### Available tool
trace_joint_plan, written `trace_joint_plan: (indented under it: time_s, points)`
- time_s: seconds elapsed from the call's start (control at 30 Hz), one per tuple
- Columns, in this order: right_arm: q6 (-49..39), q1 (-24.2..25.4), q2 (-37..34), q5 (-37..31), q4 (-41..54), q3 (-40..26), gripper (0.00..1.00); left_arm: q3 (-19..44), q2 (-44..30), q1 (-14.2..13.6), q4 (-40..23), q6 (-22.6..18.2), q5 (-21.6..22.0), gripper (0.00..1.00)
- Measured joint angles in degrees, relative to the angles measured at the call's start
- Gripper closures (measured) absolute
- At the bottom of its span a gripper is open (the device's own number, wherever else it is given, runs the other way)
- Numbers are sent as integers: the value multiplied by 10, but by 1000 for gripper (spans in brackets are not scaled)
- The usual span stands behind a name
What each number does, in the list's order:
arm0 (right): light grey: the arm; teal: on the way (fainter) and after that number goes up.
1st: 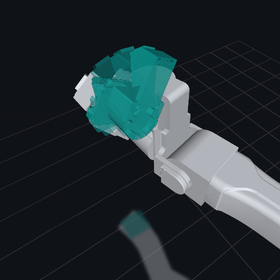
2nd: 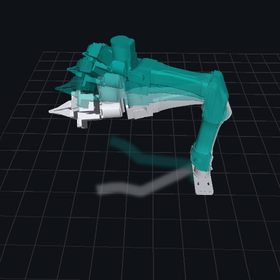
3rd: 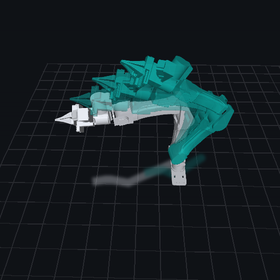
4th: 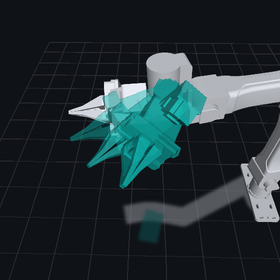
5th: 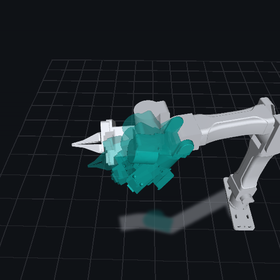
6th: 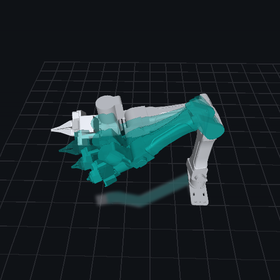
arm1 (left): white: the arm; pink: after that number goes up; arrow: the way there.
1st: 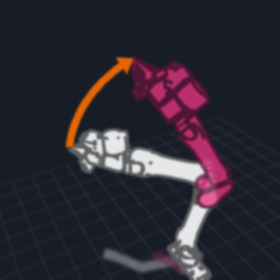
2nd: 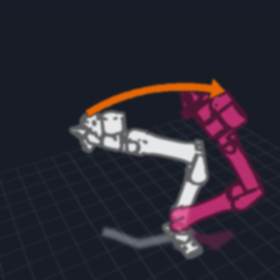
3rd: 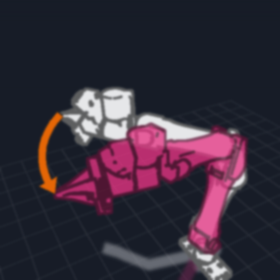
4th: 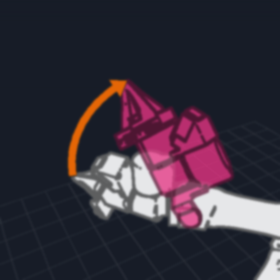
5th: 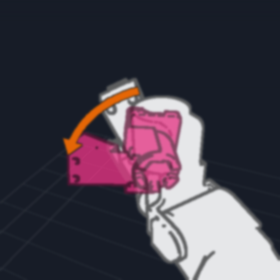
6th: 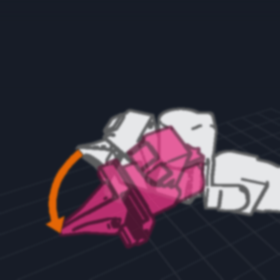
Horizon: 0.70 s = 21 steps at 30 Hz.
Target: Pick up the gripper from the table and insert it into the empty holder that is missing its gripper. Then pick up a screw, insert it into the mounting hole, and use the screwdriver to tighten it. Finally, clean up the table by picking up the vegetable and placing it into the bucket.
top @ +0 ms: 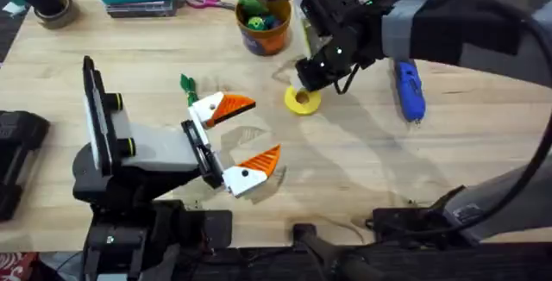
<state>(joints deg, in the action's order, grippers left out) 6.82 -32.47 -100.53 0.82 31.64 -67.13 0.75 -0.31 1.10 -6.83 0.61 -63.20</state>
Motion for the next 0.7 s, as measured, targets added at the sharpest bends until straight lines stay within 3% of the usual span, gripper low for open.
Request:
trace_joint_plan:
  time_s: [0.17, 0.33, 0.7]
  points:
    - [0, 0, 0, 0, 0, 0, 853, 0, 0, 0, 0, 0, 0, 58]
    - [-1, 0, 0, 0, 0, 0, 988, 0, 0, 0, 0, 0, 0, 58]
    - [0, 0, 0, -1, 0, 0, 995, 0, 0, 0, 0, 0, 0, 58]
